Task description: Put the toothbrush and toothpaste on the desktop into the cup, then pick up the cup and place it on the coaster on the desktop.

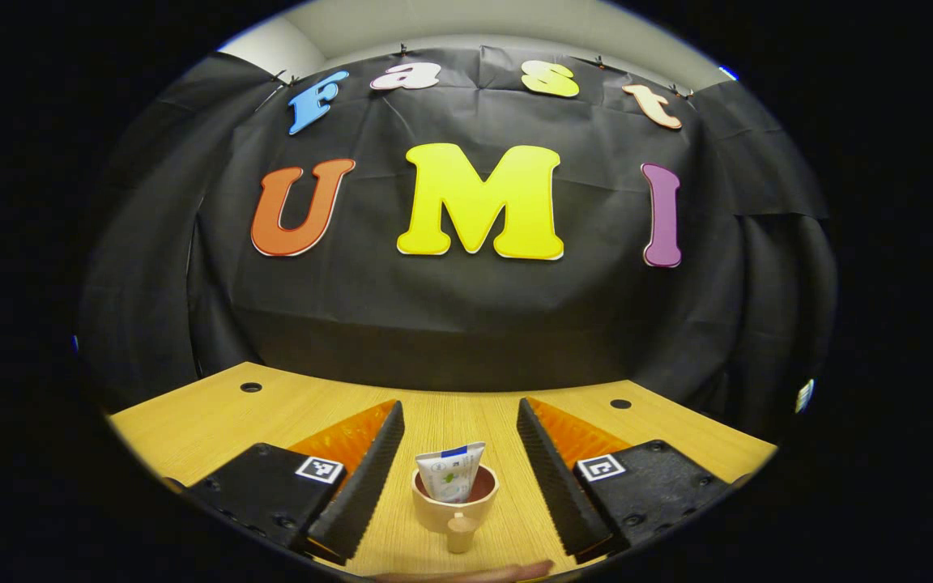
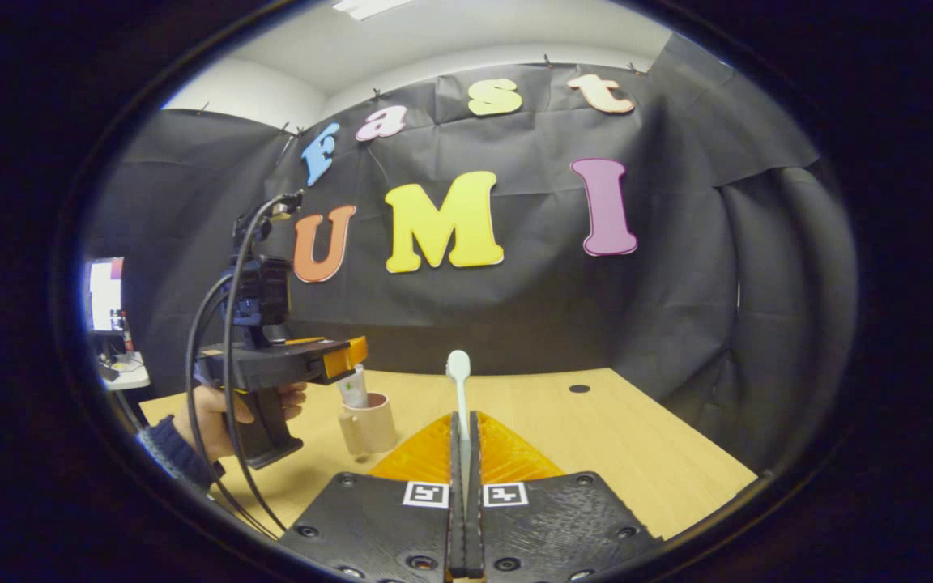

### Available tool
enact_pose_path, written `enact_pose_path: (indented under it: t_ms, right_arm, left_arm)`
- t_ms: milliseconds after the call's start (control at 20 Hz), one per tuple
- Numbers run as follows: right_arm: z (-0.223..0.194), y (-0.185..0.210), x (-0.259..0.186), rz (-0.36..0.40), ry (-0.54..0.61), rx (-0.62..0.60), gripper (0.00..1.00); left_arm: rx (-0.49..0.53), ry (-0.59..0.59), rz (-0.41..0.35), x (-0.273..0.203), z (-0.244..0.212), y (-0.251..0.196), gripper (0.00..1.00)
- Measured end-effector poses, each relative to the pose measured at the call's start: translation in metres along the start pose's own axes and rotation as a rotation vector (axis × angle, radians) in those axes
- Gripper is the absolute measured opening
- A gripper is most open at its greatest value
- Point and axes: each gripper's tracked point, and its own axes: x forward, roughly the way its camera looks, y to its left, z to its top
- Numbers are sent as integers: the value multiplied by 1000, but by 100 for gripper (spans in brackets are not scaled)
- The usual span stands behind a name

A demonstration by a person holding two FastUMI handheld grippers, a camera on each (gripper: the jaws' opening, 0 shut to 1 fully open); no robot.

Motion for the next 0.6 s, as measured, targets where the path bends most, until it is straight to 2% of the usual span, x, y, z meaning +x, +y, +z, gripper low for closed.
enact_pose_path:
  t_ms: [50, 100, 200, 400, 600]
  right_arm:
    - [1, 6, 5, 19, 5, 7, 1]
    - [1, 12, 15, 35, 13, 10, 1]
    - [4, 30, 30, 89, 17, -5, 1]
    - [27, 66, 66, 149, -34, -54, 1]
    - [29, 102, 123, 195, -1, -18, 1]
  left_arm:
    - [10, -6, 10, -2, 2, 4, 96]
    - [24, -5, 17, -10, 0, 8, 100]
    - [43, 9, 29, -22, -8, 17, 100]
    - [63, 39, 46, -47, -25, 34, 100]
    - [18, 53, 39, -81, -42, 46, 100]
